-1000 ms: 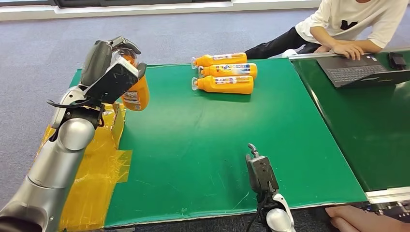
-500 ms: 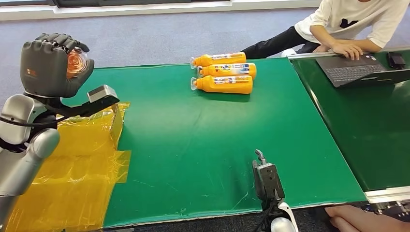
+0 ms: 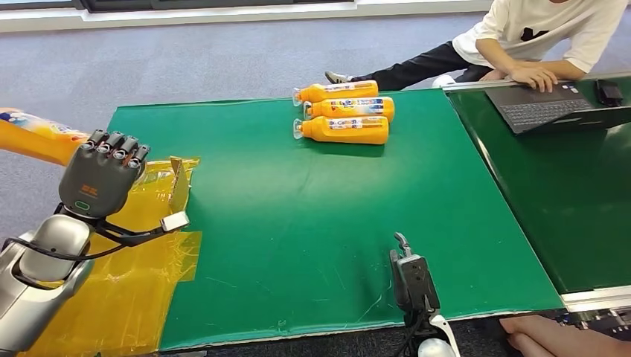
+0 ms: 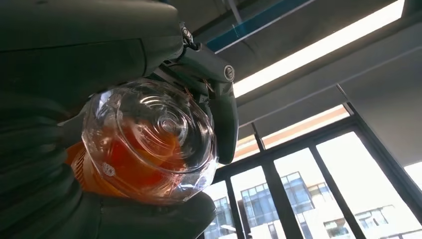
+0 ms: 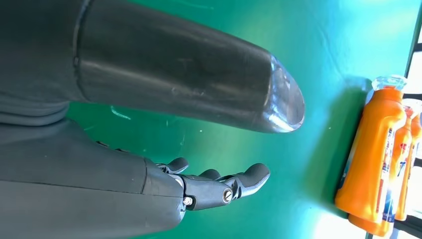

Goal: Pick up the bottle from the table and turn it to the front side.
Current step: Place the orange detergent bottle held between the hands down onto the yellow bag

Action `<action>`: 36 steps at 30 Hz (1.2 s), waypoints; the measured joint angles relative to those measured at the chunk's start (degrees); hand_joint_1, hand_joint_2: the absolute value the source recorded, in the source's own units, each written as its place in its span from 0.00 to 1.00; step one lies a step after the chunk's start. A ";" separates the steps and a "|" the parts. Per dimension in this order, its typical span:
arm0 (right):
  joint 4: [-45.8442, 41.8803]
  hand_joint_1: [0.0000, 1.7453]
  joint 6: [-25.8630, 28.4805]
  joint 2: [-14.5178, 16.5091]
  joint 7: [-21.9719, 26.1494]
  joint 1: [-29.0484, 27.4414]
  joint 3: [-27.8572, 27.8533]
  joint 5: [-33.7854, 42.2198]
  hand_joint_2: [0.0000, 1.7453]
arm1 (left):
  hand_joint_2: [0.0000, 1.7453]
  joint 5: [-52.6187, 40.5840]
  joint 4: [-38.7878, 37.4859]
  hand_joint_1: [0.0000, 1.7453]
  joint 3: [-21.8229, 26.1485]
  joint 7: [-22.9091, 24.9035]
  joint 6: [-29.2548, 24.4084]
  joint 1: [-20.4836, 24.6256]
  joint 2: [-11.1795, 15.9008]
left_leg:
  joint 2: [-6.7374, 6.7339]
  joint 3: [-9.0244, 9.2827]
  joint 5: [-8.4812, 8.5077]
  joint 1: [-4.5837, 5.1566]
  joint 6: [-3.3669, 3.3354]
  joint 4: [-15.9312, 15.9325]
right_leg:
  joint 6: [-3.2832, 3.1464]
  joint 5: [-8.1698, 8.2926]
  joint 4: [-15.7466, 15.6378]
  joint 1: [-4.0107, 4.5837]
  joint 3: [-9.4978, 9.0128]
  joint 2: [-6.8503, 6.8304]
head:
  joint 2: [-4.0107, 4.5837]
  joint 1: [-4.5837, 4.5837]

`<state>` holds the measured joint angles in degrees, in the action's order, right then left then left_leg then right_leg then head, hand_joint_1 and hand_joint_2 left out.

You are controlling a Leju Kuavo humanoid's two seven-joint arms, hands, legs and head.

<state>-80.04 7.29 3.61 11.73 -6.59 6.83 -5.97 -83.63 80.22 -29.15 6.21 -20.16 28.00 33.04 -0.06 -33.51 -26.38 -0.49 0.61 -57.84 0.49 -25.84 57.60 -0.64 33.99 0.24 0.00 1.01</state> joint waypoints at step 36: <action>-2.91 0.00 -2.14 2.29 0.36 -2.42 -3.72 -1.16 0.00 | 1.00 -0.02 10.56 1.00 3.24 7.41 11.66 -36.92 3.49 | -0.18 0.09 -0.27 -0.01 0.18 0.03 | -0.22 -0.20 -0.01 0.09 -0.05 0.06 | 0.00 0.00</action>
<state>-82.95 5.15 5.90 12.09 -9.01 3.11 -7.14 -83.65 90.78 -25.92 13.62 -8.50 -8.92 36.53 -0.24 -33.42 -26.64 -0.50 0.79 -57.81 0.27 -26.04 57.59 -0.54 33.94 0.30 0.00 1.01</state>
